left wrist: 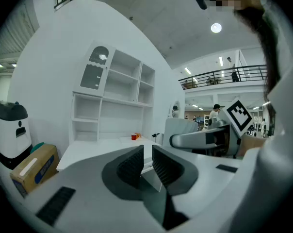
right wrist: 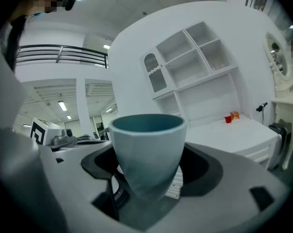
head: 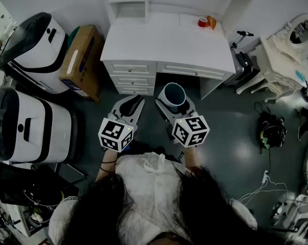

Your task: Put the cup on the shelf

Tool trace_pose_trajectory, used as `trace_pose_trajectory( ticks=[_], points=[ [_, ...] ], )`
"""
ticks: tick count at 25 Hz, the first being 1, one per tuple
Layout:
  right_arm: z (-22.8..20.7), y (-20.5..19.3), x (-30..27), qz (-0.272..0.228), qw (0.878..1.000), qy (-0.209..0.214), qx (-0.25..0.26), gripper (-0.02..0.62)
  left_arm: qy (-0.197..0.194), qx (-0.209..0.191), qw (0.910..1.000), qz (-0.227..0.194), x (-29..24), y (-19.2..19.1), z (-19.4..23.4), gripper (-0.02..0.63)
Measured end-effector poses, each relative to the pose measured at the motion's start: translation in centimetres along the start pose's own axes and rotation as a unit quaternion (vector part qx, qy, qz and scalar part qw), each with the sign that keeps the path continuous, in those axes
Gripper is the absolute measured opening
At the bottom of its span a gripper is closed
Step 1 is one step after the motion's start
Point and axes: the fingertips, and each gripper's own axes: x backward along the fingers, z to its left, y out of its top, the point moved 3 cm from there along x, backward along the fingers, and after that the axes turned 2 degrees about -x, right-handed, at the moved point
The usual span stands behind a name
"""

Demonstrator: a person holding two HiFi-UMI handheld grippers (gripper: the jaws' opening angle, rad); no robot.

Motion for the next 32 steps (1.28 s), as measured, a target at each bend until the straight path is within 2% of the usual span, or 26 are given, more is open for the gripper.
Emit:
trace_pose_trajectory(
  ticks=[9, 21, 32],
  points=[
    [2.3, 0.0, -2.9, -0.002, 1.0, 0.002, 0.007, 0.365, 0.003, -0.001, 1.0, -0.009, 1.1, 0.5, 3.6, 0.062],
    [4.2, -0.8, -5.5, 0.008, 1.0, 0.016, 0.01, 0.365, 0.01, 0.008, 0.9999, -0.009, 2.8, -0.2, 6.4, 0.062],
    [8.4, -2.6, -9.4, 0.014, 1.0, 0.021, 0.008, 0.365, 0.013, 0.013, 0.9998, -0.007, 6.0, -1.3, 11.5, 0.063]
  ],
)
